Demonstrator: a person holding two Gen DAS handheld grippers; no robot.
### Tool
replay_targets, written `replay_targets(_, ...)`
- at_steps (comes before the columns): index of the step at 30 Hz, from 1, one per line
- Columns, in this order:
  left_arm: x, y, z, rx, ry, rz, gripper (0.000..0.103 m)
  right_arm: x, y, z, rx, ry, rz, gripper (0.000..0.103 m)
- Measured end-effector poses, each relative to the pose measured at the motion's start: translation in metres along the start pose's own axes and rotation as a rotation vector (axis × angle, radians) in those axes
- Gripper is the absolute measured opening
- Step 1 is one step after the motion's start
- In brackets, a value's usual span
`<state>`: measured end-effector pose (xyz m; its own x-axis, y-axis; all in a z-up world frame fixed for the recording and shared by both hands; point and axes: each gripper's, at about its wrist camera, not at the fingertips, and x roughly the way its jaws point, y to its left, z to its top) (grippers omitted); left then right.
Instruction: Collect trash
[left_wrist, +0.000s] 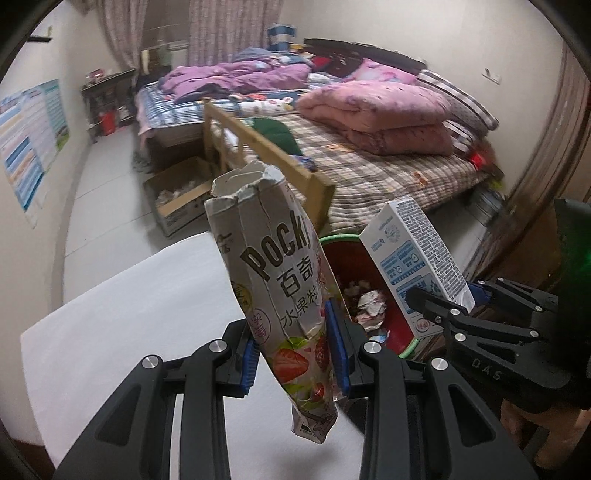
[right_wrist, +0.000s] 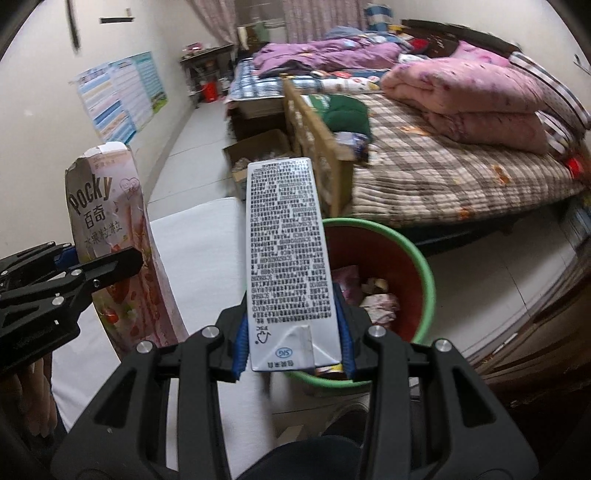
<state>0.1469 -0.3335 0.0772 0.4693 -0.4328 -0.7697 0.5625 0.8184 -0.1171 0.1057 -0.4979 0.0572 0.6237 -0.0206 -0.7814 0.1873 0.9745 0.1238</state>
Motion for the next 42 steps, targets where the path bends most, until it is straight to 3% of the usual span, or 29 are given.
replay_targets(15,0.081,-0.042,0.037,0.09,0.084,-0.055,0.033,0.044,-0.062,0.008,0.084,0.044,-0.041,0.038)
replay_targets(17,0.086,-0.04,0.038,0.09,0.092,-0.052,0.074,0.05,-0.065,0.008,0.083,0.064,-0.043,0.042)
replay_targets(18,0.085,-0.038,0.039,0.084,0.081,-0.038,0.082,0.053,-0.067,0.007,0.085,0.075,-0.045,0.048)
replay_targets(19,0.084,-0.035,0.039,0.075,0.069,-0.015,0.09,0.053,-0.067,0.006,0.089,0.077,-0.047,0.062)
replay_targets(23,0.082,-0.024,0.036,0.044,0.084,-0.005,0.095,0.051,-0.064,0.004,0.09,0.073,-0.046,0.083)
replay_targets(27,0.075,-0.013,0.031,0.007,0.094,0.004,0.095,0.044,-0.055,0.004,0.084,0.059,-0.04,0.096)
replay_targets(35,0.029,0.017,0.02,-0.031,0.043,0.089,0.095,0.024,-0.02,0.004,0.037,0.036,-0.02,0.098)
replay_targets(42,-0.045,0.07,-0.016,-0.12,-0.048,0.187,0.095,-0.01,0.043,-0.004,-0.032,-0.019,0.036,0.098)
